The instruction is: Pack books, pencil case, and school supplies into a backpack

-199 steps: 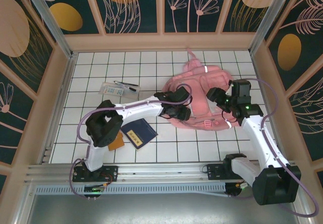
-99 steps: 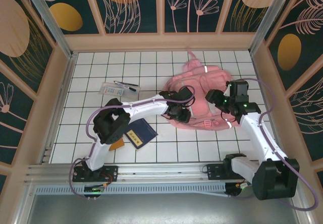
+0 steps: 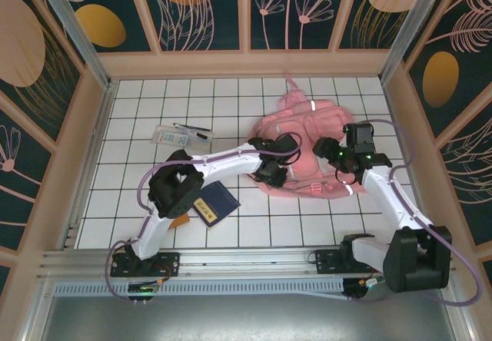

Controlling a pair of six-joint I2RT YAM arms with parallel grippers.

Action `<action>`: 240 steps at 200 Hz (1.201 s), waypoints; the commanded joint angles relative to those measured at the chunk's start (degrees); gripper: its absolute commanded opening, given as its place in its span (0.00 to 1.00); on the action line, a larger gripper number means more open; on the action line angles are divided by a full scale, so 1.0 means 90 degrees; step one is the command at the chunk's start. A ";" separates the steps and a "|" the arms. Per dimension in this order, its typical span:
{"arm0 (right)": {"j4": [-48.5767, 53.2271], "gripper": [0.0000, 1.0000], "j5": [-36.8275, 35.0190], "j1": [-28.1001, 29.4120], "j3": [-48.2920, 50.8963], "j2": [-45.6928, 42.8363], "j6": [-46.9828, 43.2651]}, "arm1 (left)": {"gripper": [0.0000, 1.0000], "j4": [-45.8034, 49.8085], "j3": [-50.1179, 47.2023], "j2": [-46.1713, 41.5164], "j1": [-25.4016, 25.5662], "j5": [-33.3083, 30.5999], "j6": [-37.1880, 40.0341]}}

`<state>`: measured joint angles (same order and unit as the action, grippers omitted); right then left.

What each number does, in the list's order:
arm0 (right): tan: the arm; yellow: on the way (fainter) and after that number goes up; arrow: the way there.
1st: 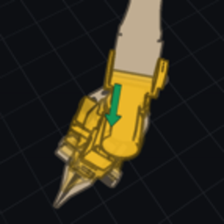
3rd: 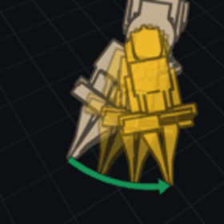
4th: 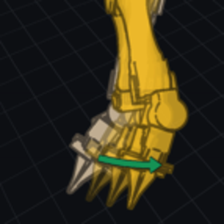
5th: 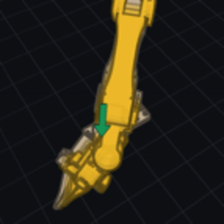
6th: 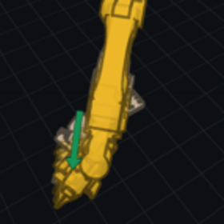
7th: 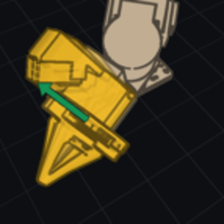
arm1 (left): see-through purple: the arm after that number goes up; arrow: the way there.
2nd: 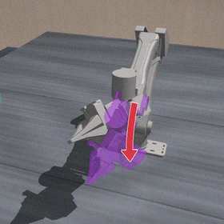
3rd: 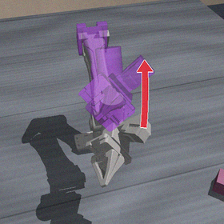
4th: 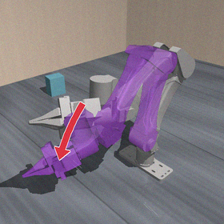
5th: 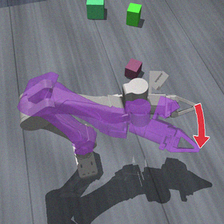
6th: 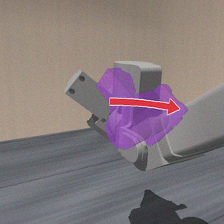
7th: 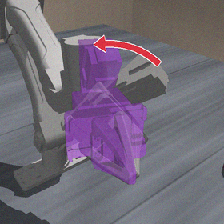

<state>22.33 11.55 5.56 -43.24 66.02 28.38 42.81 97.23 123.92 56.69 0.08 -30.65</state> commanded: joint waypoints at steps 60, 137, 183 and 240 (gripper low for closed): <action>-0.0163 0.77 0.0011 -0.0030 -0.0561 0.0345 -0.0861 | 0.00 0.0354 0.0605 -0.0839 -0.0103 -0.0770 -0.0553; 0.0828 0.68 0.0927 0.0853 -0.1174 0.0761 -0.2076 | 0.00 -0.2622 -0.2132 -0.2524 -0.0595 -0.0423 -0.1813; 0.0458 0.79 0.1942 0.2322 -0.0577 0.0563 -0.3860 | 0.00 -0.4321 -0.3221 -0.3180 -0.0713 -0.0022 -0.2128; -0.2283 0.79 0.1205 0.3110 0.1045 -0.0469 -0.6086 | 0.00 -0.4898 -0.3214 -0.3642 -0.0713 0.0357 -0.1959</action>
<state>14.33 24.29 33.17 -37.04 62.85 -15.25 6.61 66.94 94.67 50.35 0.10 -47.68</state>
